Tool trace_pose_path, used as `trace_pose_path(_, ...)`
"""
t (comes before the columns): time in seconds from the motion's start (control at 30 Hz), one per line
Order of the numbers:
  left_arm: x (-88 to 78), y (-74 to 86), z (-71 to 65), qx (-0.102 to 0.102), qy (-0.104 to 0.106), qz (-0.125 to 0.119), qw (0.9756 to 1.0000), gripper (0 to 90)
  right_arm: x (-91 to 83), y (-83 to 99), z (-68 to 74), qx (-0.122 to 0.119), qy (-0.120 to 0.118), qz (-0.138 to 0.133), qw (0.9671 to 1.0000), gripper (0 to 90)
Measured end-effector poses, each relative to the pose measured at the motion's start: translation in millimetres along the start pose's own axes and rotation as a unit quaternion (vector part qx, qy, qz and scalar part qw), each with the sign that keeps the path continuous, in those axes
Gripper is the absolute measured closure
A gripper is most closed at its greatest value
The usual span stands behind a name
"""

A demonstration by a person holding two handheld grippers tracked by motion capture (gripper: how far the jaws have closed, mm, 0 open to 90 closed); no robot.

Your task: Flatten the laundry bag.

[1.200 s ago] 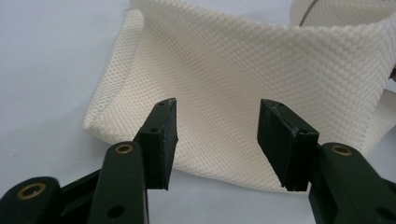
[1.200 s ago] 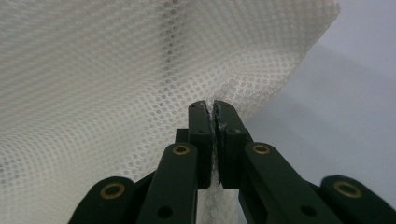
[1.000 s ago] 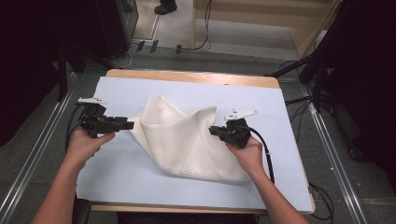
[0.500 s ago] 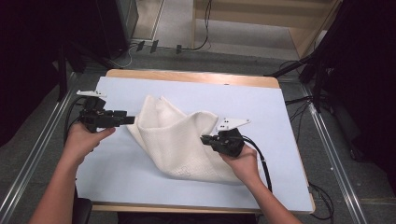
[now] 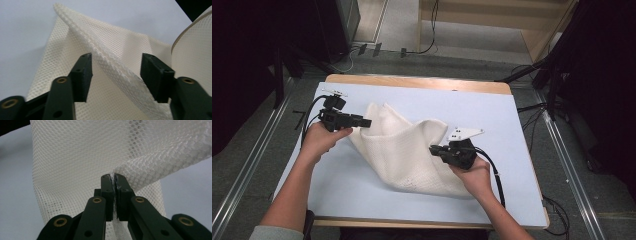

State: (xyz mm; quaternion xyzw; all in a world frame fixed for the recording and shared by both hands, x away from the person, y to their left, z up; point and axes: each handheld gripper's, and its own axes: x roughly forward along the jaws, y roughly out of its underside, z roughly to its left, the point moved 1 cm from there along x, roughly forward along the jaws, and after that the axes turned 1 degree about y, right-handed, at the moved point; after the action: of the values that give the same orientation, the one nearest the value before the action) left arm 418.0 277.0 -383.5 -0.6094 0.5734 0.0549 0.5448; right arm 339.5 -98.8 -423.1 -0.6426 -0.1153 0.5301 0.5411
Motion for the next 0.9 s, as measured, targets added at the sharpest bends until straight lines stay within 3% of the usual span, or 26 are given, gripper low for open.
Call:
trace_pose_path(0.03, 2.4, -0.2, 0.3, -0.001, 0.005, 0.008, 1.0000, 57.5, -0.9, 0.2, 0.7, 0.003, 0.000, -0.002, 1.0000, 87.6)
trace_pose_path(0.07, 4.4, -0.2, 0.2, 0.000, 0.004, 0.013, 0.9999, 57.5, -0.9, 0.2, 0.7, 0.003, 0.000, -0.002, 1.0000, 87.6)
trace_pose_path(0.17, 7.9, 1.4, 1.3, 0.008, 0.005, 0.028, 0.9996, 83.0, -7.7, 0.9, 5.6, 0.002, -0.004, -0.007, 1.0000, 87.6)
trace_pose_path(0.33, -1.0, 6.4, 12.6, 0.000, -0.002, 0.025, 0.9997, 86.1, -18.5, 1.3, 11.9, 0.001, -0.007, -0.018, 0.9998, 87.6)
trace_pose_path(0.53, -18.2, 11.6, 28.8, -0.023, -0.019, -0.010, 0.9995, 86.8, -32.8, 2.2, 22.3, -0.002, -0.016, -0.035, 0.9993, 87.6)
trace_pose_path(0.63, -25.6, 13.4, 37.5, -0.028, -0.038, -0.028, 0.9985, 86.8, -36.7, 1.9, 30.2, -0.008, -0.024, -0.042, 0.9988, 87.6)
trace_pose_path(0.7, -29.9, 14.6, 43.9, -0.033, -0.049, -0.044, 0.9973, 86.9, -36.9, 1.1, 36.9, -0.010, -0.034, -0.046, 0.9983, 87.7)
trace_pose_path(0.73, -33.2, 15.8, 49.3, -0.037, -0.066, -0.058, 0.9955, 86.9, -33.7, 0.4, 45.6, -0.014, -0.046, -0.046, 0.9978, 87.7)
trace_pose_path(0.9, -34.0, 20.8, 58.7, -0.041, -0.086, -0.063, 0.9935, 86.9, -18.3, -0.4, 62.8, -0.023, -0.074, -0.031, 0.9965, 87.7)
